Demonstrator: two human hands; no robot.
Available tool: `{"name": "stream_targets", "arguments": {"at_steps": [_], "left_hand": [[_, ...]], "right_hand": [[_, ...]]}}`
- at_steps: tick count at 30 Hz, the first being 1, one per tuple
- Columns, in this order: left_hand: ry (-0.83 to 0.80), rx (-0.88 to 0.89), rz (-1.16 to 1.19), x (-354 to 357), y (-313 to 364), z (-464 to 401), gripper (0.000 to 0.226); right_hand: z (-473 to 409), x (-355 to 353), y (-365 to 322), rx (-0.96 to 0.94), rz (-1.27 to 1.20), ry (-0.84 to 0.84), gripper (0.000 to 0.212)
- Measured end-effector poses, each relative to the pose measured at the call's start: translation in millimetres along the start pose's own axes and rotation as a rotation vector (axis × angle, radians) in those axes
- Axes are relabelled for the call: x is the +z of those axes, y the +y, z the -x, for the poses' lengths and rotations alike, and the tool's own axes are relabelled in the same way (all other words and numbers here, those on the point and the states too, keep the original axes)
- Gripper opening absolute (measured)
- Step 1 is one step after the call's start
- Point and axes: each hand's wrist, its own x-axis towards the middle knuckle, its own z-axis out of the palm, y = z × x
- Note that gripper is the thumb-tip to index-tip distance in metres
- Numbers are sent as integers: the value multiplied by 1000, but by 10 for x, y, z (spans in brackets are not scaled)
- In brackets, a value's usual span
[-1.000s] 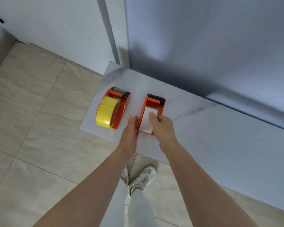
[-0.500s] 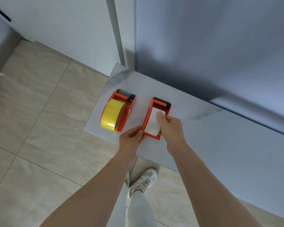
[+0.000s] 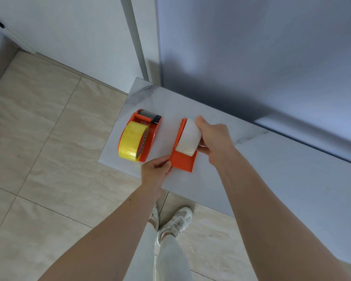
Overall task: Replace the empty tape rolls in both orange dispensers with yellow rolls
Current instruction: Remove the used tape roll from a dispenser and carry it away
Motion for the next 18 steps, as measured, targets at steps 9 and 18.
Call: {"name": "stream_targets", "arguments": {"at_steps": [9,18], "left_hand": [[50,301,-141,278,560,392,25],[-25,236,-75,412,842,535,5]], "right_hand": [[11,12,22,36,6,25,30],[28,25,53,-38,77,128,32]]}}
